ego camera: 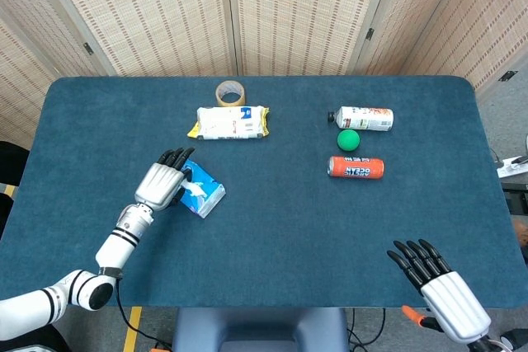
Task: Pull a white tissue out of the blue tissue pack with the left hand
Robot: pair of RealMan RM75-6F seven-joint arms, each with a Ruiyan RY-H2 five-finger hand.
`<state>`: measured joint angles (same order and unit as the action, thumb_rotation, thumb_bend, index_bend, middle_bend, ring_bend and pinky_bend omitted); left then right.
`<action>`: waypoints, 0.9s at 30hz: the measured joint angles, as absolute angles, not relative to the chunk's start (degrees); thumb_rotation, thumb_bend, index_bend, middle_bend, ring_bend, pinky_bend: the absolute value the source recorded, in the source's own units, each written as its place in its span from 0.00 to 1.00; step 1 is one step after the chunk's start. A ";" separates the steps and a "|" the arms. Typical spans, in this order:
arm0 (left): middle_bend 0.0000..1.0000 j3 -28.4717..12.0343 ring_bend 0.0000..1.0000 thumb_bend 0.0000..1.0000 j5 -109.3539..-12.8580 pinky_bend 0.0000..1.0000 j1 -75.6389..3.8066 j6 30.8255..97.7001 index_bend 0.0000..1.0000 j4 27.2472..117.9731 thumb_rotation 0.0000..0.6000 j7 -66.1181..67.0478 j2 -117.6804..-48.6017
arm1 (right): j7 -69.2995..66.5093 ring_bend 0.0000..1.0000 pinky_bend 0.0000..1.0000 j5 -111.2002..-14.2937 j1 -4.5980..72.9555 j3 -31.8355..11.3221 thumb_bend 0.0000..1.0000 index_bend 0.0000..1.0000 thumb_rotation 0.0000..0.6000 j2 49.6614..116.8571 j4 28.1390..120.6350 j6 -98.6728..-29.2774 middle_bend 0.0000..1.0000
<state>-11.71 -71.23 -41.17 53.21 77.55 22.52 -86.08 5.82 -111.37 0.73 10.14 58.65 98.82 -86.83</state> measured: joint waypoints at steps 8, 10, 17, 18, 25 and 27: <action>0.09 -10.80 0.02 0.68 -72.85 0.16 -40.95 55.28 0.64 78.66 1.00 20.98 -84.54 | 5.94 0.00 0.01 -111.46 0.72 10.25 0.11 0.00 1.00 58.71 98.72 -86.90 0.00; 0.09 -10.50 0.02 0.68 -73.00 0.16 -40.89 55.59 0.65 79.24 1.00 21.53 -83.89 | 5.92 0.00 0.01 -111.57 0.65 10.28 0.11 0.00 1.00 58.70 98.69 -87.15 0.00; 0.10 -11.16 0.02 0.68 -73.45 0.16 -40.42 58.32 0.66 83.92 1.00 22.48 -79.98 | 5.83 0.00 0.01 -111.46 0.56 10.26 0.11 0.00 1.00 58.65 98.63 -87.39 0.00; 0.10 -11.45 0.02 0.68 -73.51 0.16 -40.37 58.80 0.66 85.00 1.00 22.61 -79.17 | 5.88 0.00 0.01 -111.49 0.56 10.27 0.11 0.00 1.00 58.68 98.64 -87.37 0.00; 0.09 -14.88 0.02 0.68 -72.65 0.16 -40.24 61.80 0.66 96.43 1.00 24.94 -70.95 | 5.97 0.00 0.01 -112.29 0.38 10.55 0.11 0.00 1.00 58.65 98.57 -87.94 0.00; 0.09 -15.93 0.02 0.68 -72.10 0.16 -40.29 62.64 0.66 99.29 1.00 26.36 -68.65 | 5.84 0.00 0.01 -112.61 0.28 10.66 0.11 0.00 1.00 58.60 98.45 -88.34 0.00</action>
